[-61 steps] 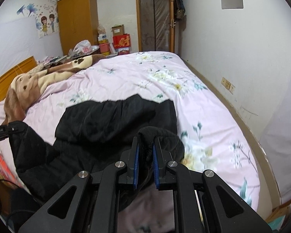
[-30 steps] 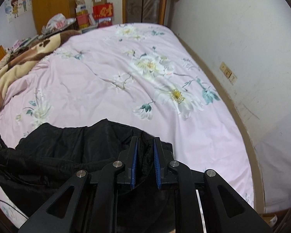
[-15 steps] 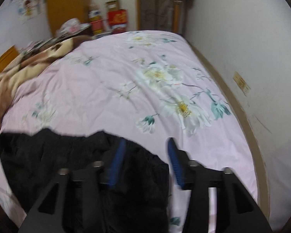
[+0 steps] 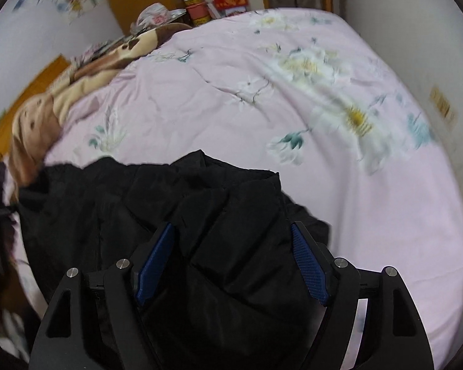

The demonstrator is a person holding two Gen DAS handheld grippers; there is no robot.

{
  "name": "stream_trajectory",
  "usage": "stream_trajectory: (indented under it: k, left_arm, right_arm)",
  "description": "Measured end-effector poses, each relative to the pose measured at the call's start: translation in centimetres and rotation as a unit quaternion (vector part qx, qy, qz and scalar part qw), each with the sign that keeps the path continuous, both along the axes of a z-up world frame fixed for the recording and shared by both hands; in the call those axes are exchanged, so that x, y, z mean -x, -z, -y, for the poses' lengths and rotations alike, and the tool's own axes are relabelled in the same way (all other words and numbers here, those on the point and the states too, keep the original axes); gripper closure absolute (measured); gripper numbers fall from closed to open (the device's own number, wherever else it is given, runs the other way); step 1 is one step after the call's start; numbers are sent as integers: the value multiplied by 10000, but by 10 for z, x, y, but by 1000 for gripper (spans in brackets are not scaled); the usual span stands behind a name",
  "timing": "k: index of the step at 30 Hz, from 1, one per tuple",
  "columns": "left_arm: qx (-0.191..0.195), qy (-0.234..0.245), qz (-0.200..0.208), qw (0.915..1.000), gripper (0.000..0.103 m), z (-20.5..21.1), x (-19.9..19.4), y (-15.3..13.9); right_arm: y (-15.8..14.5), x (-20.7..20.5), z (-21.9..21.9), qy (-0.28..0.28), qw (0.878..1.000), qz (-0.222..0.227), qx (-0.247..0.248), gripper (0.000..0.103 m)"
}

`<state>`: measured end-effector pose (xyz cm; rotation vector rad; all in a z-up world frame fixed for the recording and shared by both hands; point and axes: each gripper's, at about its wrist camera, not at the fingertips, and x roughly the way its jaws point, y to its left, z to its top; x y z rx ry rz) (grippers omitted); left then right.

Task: Fold large clothes

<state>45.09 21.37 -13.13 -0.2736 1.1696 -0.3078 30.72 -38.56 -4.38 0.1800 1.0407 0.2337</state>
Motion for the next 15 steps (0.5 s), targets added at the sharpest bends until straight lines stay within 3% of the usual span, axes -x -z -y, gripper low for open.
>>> stream_trajectory:
  k: [1, 2, 5, 7, 8, 12, 15]
  left_arm:
    - [57, -64, -62, 9999, 23, 0, -4, 2]
    - [57, -72, -73, 9999, 26, 1, -4, 3]
    - [-71, -89, -110, 9999, 50, 3, -5, 2]
    - [-100, -136, -25, 9999, 70, 3, -5, -6]
    - [-74, -191, 100, 9997, 72, 2, -5, -14]
    - [-23, -420, 704, 9966, 76, 1, -7, -47]
    - [-174, -463, 886, 9948, 77, 5, -19, -52]
  right_arm:
    - [2, -2, 0, 88, 9999, -73, -40, 33]
    - [5, -4, 0, 138, 9998, -141, -82, 45]
    - [3, -1, -1, 184, 9997, -93, -144, 84]
    - [-11, 7, -3, 158, 9996, 214, 100, 88]
    - [-20, 10, -4, 164, 9989, 399, 179, 88]
    - [-61, 21, 0, 386, 9917, 1214, 169, 89]
    - [-68, 10, -3, 501, 9889, 1332, 418, 88]
